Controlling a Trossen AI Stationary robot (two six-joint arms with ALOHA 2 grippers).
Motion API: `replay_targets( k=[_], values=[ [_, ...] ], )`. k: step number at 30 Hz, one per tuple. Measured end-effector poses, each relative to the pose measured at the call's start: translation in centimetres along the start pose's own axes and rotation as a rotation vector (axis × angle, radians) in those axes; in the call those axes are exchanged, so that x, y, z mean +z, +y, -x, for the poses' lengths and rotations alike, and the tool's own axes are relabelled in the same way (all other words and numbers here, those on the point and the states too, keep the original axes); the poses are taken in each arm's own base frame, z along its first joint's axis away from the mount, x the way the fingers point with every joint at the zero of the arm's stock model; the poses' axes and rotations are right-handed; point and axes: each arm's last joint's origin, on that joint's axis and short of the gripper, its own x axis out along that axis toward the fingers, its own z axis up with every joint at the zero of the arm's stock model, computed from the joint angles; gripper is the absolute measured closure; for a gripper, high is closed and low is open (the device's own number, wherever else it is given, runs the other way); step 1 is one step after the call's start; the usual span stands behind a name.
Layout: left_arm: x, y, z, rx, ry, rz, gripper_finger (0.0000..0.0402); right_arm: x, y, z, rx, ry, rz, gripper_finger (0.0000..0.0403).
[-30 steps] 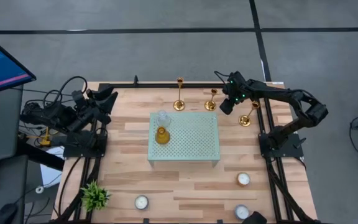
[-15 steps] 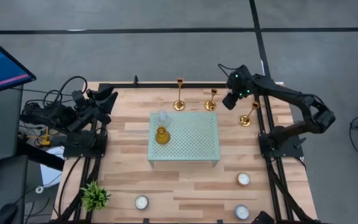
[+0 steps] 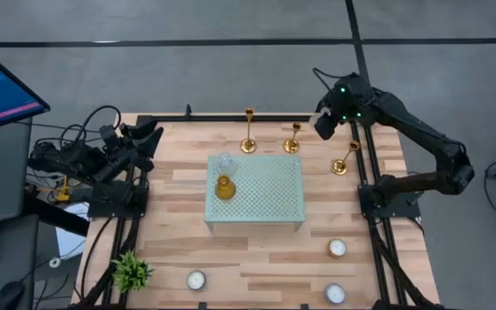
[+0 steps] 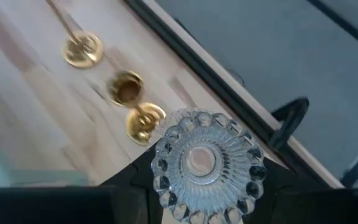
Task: Pick & Place candle stick holders
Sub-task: Put the transparent glass candle holder on the shelf
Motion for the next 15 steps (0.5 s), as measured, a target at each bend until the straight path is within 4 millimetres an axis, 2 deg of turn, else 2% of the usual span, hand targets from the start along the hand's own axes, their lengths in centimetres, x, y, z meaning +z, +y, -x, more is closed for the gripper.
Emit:
replay_targets(
  k=[7,15],
  values=[
    [0.0,0.0,0.0,0.000,0.000,0.000,0.0161,2.0,3.0,3.8,0.084,-0.079,0.064,0.0268],
    [0.0,0.0,0.0,-0.001,0.000,0.001,0.0161,3.2,8.3,7.3,0.262,-0.177,0.164,0.0268]
  ],
)
